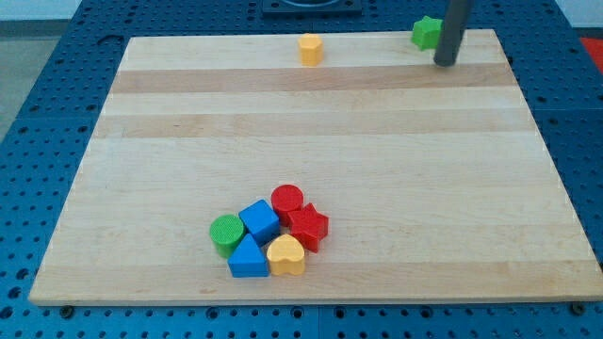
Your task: Move your arm to the bottom center
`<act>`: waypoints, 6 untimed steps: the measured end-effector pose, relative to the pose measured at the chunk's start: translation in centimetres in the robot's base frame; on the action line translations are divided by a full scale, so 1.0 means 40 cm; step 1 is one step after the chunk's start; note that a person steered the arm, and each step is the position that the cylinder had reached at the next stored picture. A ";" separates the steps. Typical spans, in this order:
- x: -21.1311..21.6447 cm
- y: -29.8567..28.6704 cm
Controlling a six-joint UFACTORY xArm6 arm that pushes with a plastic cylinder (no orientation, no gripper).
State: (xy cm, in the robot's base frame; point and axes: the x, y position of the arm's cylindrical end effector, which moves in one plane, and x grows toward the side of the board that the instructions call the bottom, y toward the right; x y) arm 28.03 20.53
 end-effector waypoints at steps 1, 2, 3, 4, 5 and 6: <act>0.131 0.068; 0.275 0.139; 0.431 0.113; 0.561 -0.011; 0.662 -0.175; 0.788 -0.293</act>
